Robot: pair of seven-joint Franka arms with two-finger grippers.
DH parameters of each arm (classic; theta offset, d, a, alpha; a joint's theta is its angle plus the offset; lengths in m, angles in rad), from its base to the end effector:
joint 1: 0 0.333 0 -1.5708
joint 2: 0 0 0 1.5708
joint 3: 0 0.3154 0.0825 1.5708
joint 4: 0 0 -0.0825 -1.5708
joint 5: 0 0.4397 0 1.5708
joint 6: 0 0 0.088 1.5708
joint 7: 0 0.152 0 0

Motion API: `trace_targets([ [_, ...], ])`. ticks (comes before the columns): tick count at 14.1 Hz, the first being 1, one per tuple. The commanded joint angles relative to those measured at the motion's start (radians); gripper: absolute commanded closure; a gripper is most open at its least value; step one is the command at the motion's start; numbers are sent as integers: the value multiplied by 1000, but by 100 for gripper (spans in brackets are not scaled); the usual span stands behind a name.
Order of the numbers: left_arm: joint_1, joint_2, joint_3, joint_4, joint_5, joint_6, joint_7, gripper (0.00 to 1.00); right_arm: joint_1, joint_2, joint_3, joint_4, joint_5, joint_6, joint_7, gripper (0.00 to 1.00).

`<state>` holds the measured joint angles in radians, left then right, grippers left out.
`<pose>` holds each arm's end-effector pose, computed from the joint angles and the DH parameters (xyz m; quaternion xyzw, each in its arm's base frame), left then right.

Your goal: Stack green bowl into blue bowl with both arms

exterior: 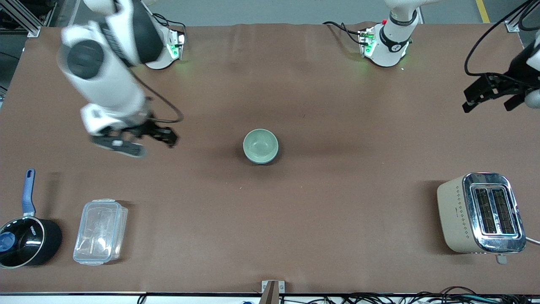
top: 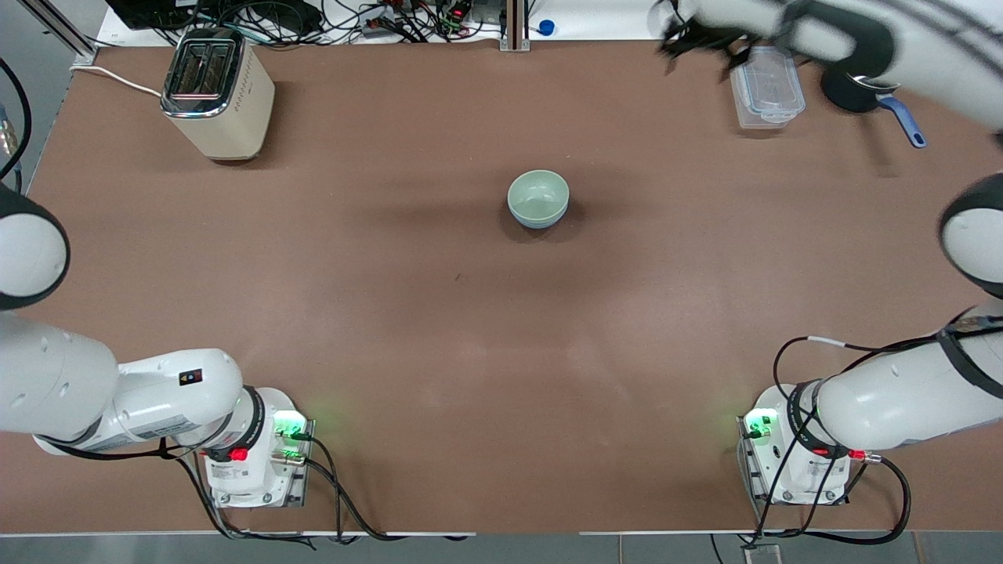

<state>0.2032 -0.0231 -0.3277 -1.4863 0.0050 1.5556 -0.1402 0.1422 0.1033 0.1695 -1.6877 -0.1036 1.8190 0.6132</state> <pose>0.6006 -0.0766 0.6355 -0.9989 -0.0079 -0.0460 0.0001 0.6272 0.1852 0.4746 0.9893 -0.1387 0.0318 0.0307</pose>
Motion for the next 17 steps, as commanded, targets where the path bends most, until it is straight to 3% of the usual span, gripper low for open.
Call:
trace_targets([
  [1,-140,-92,140,-123,-22,3,17,0,-90,-80,-28,-30,-4,-6,-171,0],
  [3,-227,-119,214,-155,-22,-25,17,0,-90,-120,-114,-6,33,-73,-284,0],
  [6,-240,-156,213,-206,-20,-11,19,0,-101,-129,-220,104,96,-232,-481,0],
  [8,-240,-127,213,-177,-16,-11,21,0,-154,-110,-216,199,113,-302,-538,0],
  [11,-240,-66,213,-89,-4,-20,34,0,-171,-97,-188,201,160,-317,-541,0],
  [17,-229,-47,217,-81,-5,-31,56,0,-165,-99,-194,198,154,-320,-621,0],
])
